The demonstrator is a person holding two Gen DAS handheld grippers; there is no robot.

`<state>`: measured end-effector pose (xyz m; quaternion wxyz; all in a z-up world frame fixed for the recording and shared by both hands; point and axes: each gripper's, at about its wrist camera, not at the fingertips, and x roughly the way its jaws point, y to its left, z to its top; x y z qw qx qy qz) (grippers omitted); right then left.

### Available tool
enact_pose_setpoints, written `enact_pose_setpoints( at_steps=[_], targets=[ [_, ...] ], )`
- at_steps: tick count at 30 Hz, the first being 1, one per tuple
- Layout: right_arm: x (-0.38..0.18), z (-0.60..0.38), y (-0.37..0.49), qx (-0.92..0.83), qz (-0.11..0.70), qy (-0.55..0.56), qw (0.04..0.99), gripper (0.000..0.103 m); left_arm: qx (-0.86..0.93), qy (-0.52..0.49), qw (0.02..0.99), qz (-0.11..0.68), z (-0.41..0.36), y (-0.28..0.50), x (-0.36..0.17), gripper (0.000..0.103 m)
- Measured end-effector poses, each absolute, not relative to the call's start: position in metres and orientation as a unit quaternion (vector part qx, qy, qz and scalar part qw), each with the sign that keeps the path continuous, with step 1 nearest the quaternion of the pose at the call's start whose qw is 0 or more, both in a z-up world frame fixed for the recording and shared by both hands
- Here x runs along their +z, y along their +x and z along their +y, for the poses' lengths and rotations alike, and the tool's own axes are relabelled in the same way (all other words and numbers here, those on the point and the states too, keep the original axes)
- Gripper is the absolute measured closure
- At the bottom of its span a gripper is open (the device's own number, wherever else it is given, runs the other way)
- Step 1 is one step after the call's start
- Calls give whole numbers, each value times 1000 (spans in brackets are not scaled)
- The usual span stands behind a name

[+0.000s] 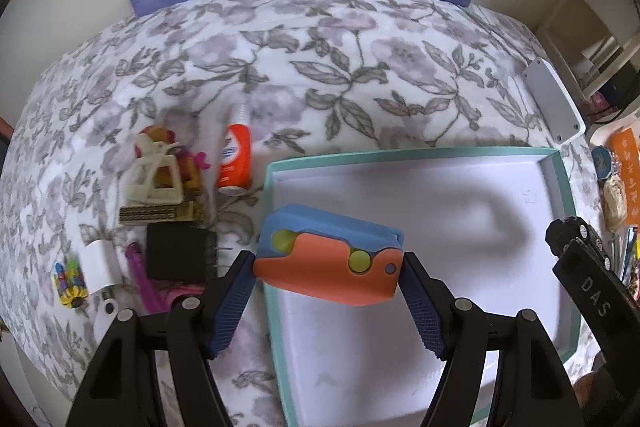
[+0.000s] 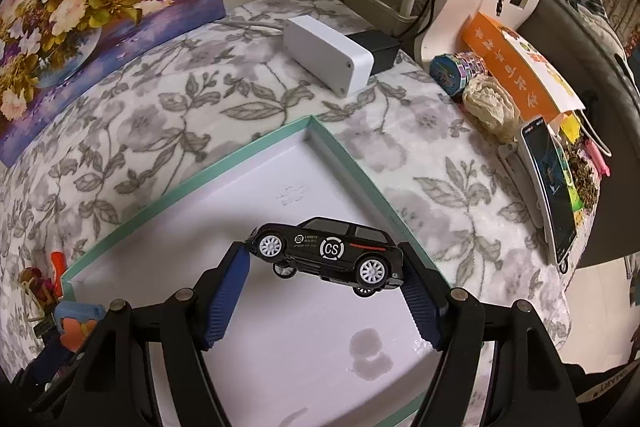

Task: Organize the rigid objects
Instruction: 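Carry both toys over the white tray and open both tools to release, then move left tool to the colourful block toy while right tool reaches white watch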

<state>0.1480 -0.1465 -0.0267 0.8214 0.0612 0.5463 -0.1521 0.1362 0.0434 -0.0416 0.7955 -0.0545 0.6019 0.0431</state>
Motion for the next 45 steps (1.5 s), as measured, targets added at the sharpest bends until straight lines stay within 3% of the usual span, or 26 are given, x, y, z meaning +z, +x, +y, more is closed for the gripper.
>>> enact_pose_setpoints(
  at_steps=[12,16,21,24,28,45],
  targets=[
    [-30,-152,149,-146,561,71,812,28,32,-51,796,602,29,139,-50,26],
    [-28,-151,149,-140,560,69,814,28,29,-54,800,597,29,138,-46,16],
    [-27,-149,149,-137,561,67,814,28,38,-62,804,590,38,134,-40,16],
    [-26,-147,148,-136,559,60,816,28,52,-69,806,585,48,131,-38,3],
    [-23,-143,148,-136,553,52,820,23,71,-77,811,575,66,127,-33,0],
    [2,-78,132,-63,542,18,838,20,210,-163,798,540,184,83,-23,0]
  ],
)
